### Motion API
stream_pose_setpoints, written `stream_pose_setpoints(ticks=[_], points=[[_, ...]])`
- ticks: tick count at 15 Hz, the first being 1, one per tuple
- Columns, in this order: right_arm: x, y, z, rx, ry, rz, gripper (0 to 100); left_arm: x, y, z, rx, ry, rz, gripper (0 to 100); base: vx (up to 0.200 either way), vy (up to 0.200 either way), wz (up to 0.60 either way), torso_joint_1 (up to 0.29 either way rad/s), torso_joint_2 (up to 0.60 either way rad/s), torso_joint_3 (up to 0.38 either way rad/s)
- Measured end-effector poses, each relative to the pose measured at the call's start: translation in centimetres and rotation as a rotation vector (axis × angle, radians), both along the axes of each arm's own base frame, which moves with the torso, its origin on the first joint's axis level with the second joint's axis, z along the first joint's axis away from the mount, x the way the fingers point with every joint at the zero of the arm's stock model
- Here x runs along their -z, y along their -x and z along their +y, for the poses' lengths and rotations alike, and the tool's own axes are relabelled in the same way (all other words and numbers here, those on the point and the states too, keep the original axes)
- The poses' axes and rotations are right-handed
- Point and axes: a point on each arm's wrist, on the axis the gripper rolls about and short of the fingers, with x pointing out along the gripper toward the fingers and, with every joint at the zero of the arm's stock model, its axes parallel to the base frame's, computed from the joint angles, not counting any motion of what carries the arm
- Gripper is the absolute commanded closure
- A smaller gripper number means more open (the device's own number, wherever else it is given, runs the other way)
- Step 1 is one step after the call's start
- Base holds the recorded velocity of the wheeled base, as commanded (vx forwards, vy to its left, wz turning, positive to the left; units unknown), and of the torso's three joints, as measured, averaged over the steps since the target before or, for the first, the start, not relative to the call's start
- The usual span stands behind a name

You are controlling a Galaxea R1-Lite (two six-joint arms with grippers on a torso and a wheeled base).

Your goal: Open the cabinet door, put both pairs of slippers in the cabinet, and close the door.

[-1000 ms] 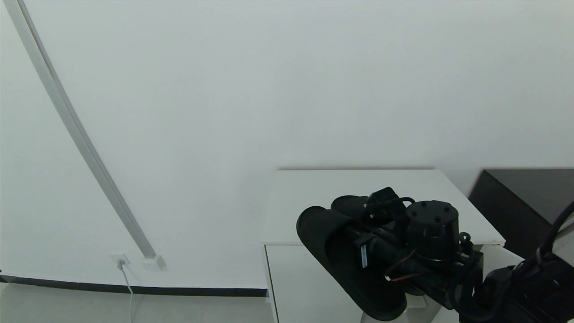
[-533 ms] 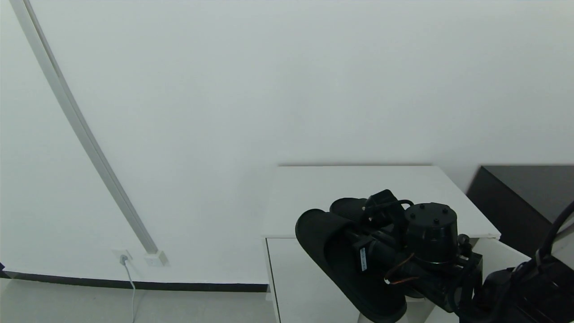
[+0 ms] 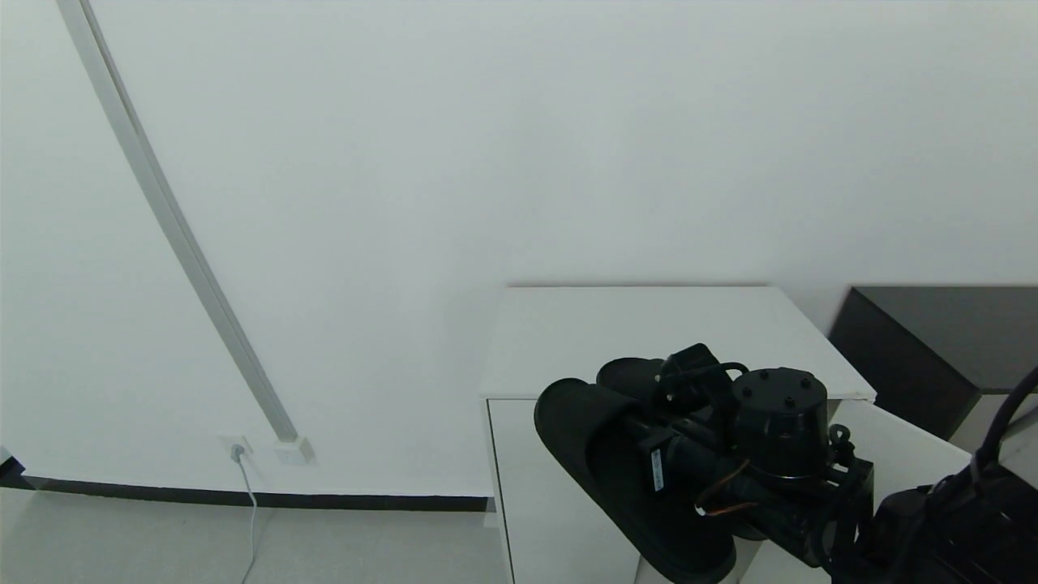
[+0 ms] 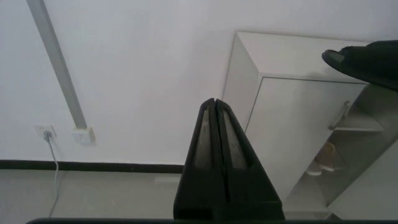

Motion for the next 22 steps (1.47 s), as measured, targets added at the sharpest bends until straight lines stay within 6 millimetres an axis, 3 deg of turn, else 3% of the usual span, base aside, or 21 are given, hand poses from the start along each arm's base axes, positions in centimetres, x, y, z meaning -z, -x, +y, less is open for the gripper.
stream_pose_setpoints(ticks=[9, 22], points=[[0.13, 0.32, 0.21, -0.011, 0.004, 0.003, 100, 0.0, 0.0, 0.0, -0.001, 0.0, 0.0, 100, 0.0, 0.0, 0.0, 0.0, 0.0, 0.0], [0.24, 0.57, 0.2, -0.009, 0.012, 0.004, 100, -0.01, 0.0, 0.0, -0.001, 0.0, -0.001, 100, 0.0, -0.2, 0.0, 0.002, 0.0, 0.002]])
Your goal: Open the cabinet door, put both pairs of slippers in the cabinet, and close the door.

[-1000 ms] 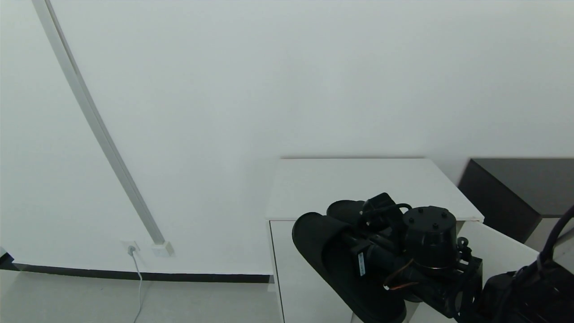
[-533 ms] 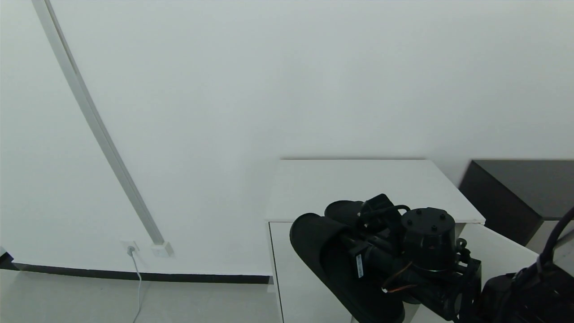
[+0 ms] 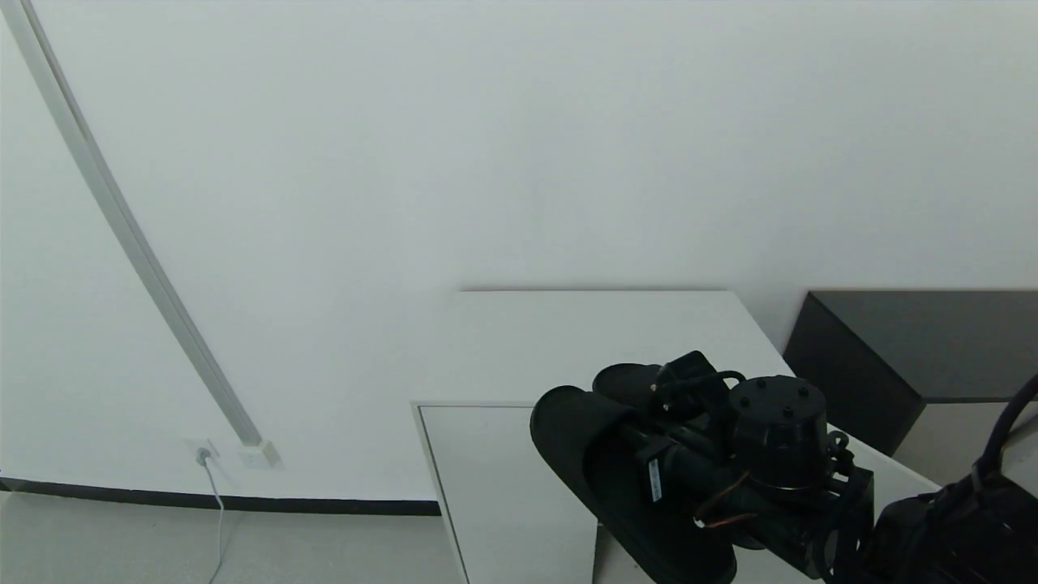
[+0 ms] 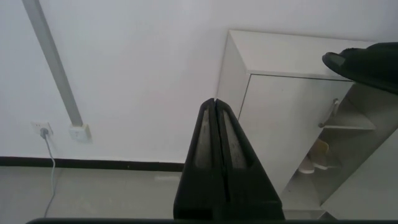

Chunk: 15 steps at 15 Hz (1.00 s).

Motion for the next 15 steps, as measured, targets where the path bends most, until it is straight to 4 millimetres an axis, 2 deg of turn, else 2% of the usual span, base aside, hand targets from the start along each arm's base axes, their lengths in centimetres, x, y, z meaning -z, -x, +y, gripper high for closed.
stream_pose_setpoints(ticks=[5, 15], points=[[-0.2, 0.4, 0.2, -0.013, -0.002, -0.005, 100, 0.0, 0.0, 0.0, 0.001, -0.001, -0.001, 100, 0.0, -0.2, 0.0, 0.001, 0.0, 0.0], [-0.8, 2.6, -0.6, -0.045, 0.002, -0.005, 100, 0.0, 0.0, 0.0, -0.001, 0.002, 0.0, 100, 0.0, 0.0, 0.0, 0.0, 0.0, 0.0]])
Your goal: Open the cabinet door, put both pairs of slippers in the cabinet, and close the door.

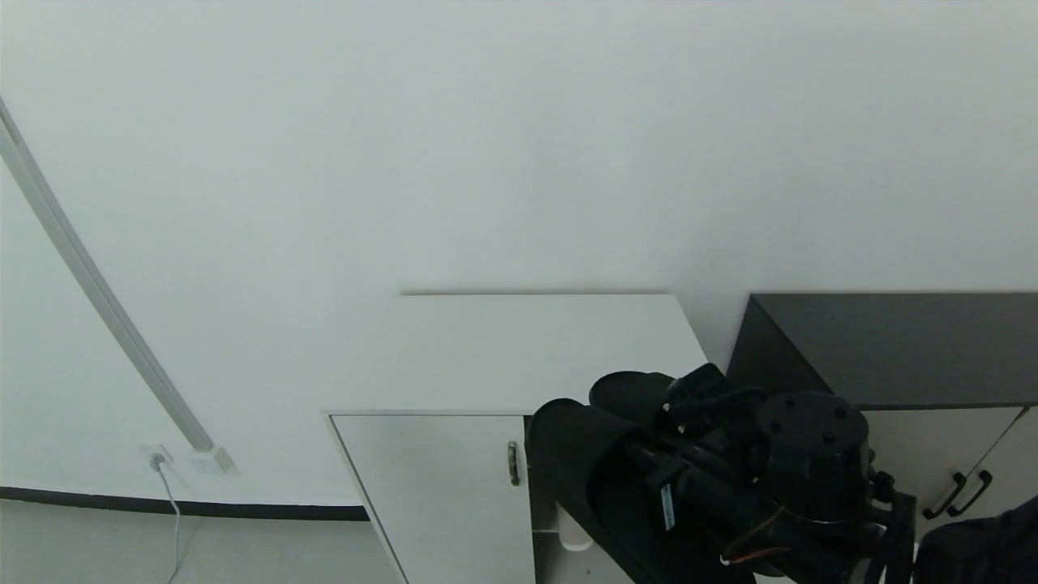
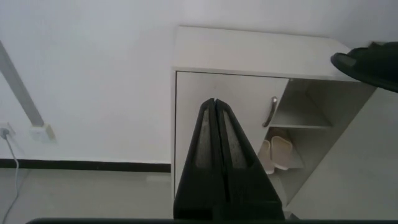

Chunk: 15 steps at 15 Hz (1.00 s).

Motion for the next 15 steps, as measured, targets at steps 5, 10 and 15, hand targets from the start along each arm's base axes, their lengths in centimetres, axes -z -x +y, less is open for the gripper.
stream_pose_setpoints(ticks=[5, 10, 15], points=[[0.0, 2.4, -0.3, -0.058, 0.012, 0.012, 100, 0.0, 0.0, 0.0, 0.0, 0.0, 0.0, 100, 0.0, 0.0, 0.0, 0.0, 0.0, 0.0], [0.1, 2.7, -0.4, -0.064, 0.014, 0.017, 100, 0.0, 0.0, 0.0, 0.0, 0.0, 0.0, 100, 0.0, 0.0, 0.0, -0.105, 0.23, 0.131], [0.4, 2.7, -0.4, -0.062, 0.02, 0.03, 100, 0.0, 0.0, 0.0, -0.001, 0.002, 0.0, 100, 0.0, 0.0, 0.0, -0.154, 0.35, 0.195]])
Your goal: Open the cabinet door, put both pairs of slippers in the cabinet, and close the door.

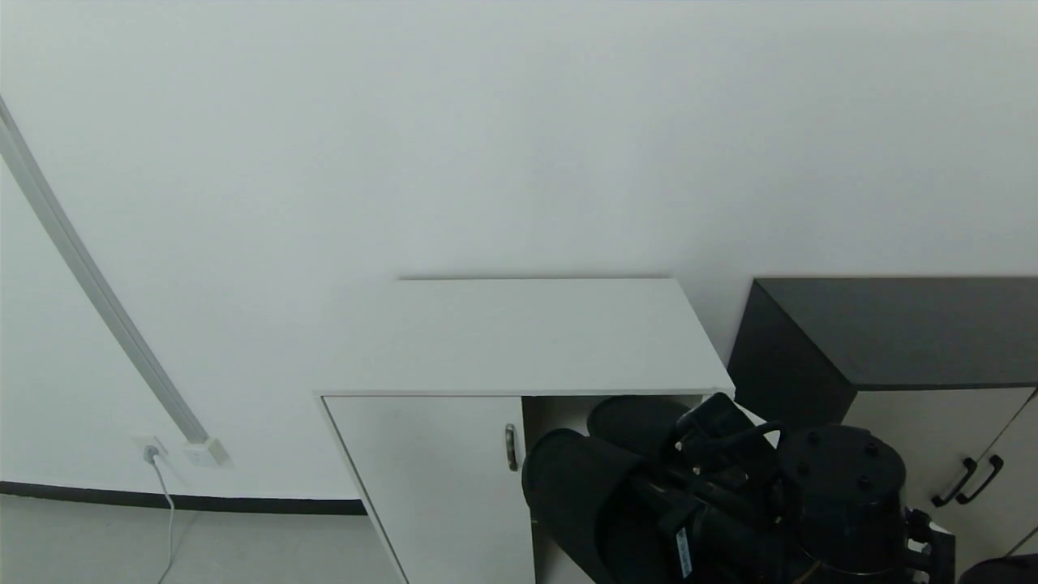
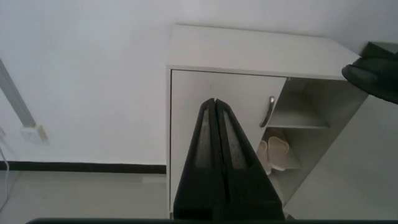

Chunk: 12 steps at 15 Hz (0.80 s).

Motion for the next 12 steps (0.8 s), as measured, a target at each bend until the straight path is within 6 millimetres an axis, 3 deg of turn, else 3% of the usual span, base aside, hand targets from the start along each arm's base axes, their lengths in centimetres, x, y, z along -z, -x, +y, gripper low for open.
stream_pose_setpoints(ticks=[5, 12], points=[[0.45, -0.18, 0.09, 0.003, 0.009, 0.01, 100, -0.02, 0.0, 0.0, 0.0, 0.001, -0.001, 100, 0.0, 0.0, 0.0, -0.176, 0.39, 0.216], [0.54, -0.35, 0.28, 0.004, -0.005, -0.004, 100, 0.0, 0.0, 0.0, 0.001, 0.0, 0.0, 100, 0.0, 0.0, 0.0, -0.224, 0.54, 0.311]])
